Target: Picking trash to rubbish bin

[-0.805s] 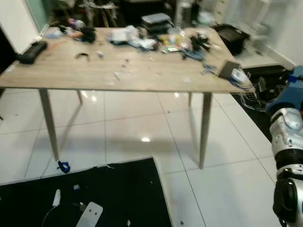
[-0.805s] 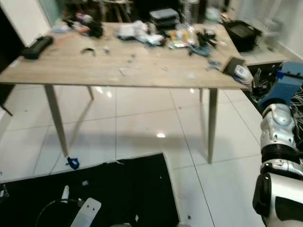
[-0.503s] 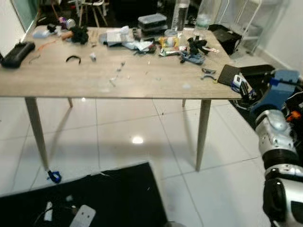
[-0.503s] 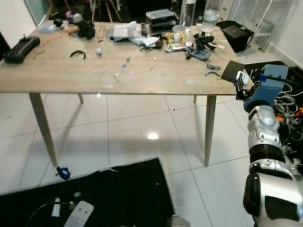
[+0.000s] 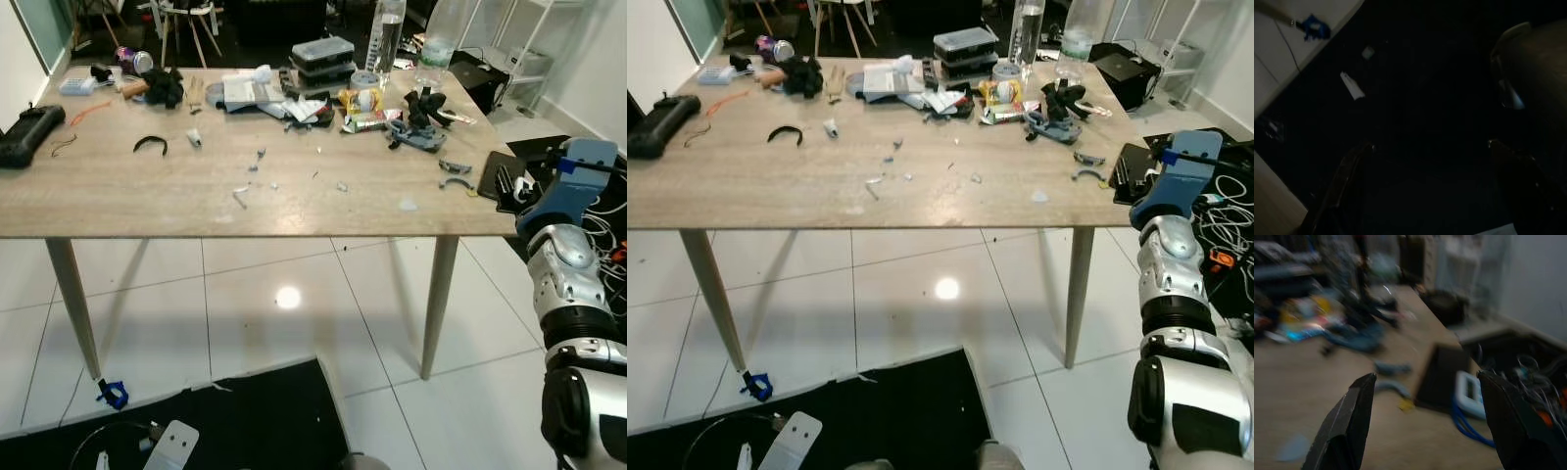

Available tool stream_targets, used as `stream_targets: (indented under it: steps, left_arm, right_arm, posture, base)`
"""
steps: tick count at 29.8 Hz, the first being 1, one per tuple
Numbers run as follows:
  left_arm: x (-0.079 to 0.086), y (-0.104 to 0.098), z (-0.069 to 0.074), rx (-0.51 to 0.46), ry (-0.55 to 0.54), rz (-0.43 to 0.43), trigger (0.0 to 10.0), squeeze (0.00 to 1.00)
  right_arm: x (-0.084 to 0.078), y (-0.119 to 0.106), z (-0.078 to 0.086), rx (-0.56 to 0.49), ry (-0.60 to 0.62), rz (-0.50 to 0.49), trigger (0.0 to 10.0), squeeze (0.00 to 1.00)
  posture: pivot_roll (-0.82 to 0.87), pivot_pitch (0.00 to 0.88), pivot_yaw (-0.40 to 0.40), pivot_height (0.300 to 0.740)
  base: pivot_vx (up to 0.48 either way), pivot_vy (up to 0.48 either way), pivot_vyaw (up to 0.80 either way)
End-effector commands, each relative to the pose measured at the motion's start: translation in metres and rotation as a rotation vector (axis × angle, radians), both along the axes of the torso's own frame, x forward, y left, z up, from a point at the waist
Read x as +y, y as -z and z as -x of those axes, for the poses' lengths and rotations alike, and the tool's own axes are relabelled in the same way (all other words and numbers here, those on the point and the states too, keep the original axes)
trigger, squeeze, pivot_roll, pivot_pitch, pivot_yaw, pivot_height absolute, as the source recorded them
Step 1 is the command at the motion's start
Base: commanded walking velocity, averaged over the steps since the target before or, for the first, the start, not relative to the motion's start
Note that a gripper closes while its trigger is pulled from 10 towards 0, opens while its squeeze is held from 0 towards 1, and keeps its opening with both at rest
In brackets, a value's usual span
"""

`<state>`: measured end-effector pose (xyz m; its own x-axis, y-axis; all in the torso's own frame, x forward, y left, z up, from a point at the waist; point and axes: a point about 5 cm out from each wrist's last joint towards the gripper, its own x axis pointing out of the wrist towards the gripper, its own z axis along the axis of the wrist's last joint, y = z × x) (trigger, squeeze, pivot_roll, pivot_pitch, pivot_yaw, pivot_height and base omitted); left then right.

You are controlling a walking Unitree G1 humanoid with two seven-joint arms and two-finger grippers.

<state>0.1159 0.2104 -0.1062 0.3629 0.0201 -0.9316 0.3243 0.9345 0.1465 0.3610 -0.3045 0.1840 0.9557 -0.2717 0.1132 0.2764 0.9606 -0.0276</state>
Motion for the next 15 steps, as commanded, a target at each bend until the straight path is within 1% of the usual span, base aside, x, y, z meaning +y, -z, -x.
stream_targets:
  steps: [1,4,8,10,12,15]
  left_arm:
    - [0.001,-0.001,-0.001,-0.002,0.000,-0.002,10.0,0.00]
    - [0.001,0.000,-0.001,-0.001,0.000,-0.003,10.0,0.00]
    - [0.002,0.000,0.000,0.000,0.003,-0.005,10.0,0.00]
    - [0.002,0.000,0.000,0.001,0.005,-0.005,10.0,0.00]
    - [0.002,0.000,0.000,0.000,0.006,-0.005,10.0,0.00]
    - [0.002,-0.001,-0.001,-0.001,0.011,-0.006,10.0,0.00]
  right_arm:
    - [-0.012,0.007,0.005,0.045,0.061,-0.025,10.0,0.00]
    - [-0.020,0.014,0.011,0.046,0.111,-0.060,10.0,0.00]
    - [-0.021,0.016,0.013,0.033,0.111,-0.078,10.0,0.00]
    - [-0.018,0.017,0.013,0.014,0.086,-0.115,10.0,0.00]
    - [-0.018,0.017,0.013,0.012,0.080,-0.120,10.0,0.00]
    - [-0.005,0.016,0.008,-0.029,-0.012,-0.179,10.0,0.00]
  posture:
    - [0.02,0.024,0.008,0.740]
    - [0.02,0.024,0.008,0.740]
    - [0.02,0.028,0.011,0.740]
    - [0.02,0.028,0.011,0.740]
    - [0.02,0.028,0.011,0.740]
    - [0.02,0.030,0.014,0.740]
  base:
    - [0.330,0.000,-0.79]
    - [0.331,0.000,-0.75]
    - [0.334,0.000,0.00]
    - [0.332,0.000,0.00]
    - [0.334,0.000,0.00]
    - [0.333,0.000,0.00]
